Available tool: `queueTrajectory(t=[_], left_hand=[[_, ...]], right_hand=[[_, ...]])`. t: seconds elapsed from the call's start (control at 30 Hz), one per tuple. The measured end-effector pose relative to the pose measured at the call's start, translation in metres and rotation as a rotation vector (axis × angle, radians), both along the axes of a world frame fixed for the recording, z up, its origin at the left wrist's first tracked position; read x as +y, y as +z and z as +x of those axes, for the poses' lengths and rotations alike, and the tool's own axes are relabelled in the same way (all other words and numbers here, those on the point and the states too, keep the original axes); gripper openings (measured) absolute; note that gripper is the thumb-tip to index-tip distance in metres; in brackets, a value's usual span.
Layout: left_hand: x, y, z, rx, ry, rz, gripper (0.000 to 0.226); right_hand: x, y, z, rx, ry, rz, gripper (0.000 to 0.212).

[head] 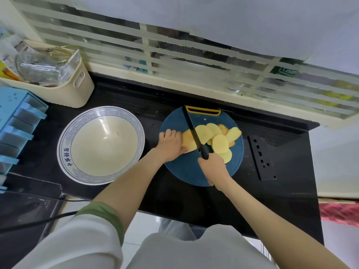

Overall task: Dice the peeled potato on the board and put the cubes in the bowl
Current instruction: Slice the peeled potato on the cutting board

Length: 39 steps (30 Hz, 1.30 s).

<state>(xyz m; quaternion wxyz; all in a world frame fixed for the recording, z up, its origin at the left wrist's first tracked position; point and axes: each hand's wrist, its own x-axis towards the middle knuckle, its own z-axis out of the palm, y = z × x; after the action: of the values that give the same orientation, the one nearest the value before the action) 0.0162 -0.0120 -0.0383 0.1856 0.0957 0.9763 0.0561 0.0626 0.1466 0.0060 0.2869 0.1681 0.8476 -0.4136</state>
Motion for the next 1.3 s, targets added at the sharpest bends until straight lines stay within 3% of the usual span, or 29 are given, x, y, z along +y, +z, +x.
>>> queueTrajectory(t=[0.13,0.47,0.73,0.9,1.1,1.3], left_hand=[[0.0,-0.002,0.001,0.023,-0.009,-0.003,0.067],[0.0,-0.008,-0.001,0.033,-0.001,0.032,0.066],[0.0,-0.015,0.002,0.064,-0.001,0.019,0.069],[-0.005,-0.016,-0.001,0.009,0.04,0.081,0.07],[-0.007,-0.011,0.001,-0.021,0.072,0.117,0.068],[-0.007,-0.008,0.01,-0.024,0.162,0.197,0.083]], right_hand=[[-0.002,-0.003,0.0,-0.022,0.133,0.076,0.031],[-0.003,-0.021,-0.01,-0.096,0.036,0.067,0.025],[-0.004,-0.04,-0.018,-0.095,0.157,0.187,0.032],[-0.003,-0.045,-0.015,-0.096,0.057,0.105,0.026],[0.017,-0.04,-0.007,-0.127,0.156,0.14,0.03],[0.024,-0.022,-0.008,-0.134,-0.144,-0.124,0.029]])
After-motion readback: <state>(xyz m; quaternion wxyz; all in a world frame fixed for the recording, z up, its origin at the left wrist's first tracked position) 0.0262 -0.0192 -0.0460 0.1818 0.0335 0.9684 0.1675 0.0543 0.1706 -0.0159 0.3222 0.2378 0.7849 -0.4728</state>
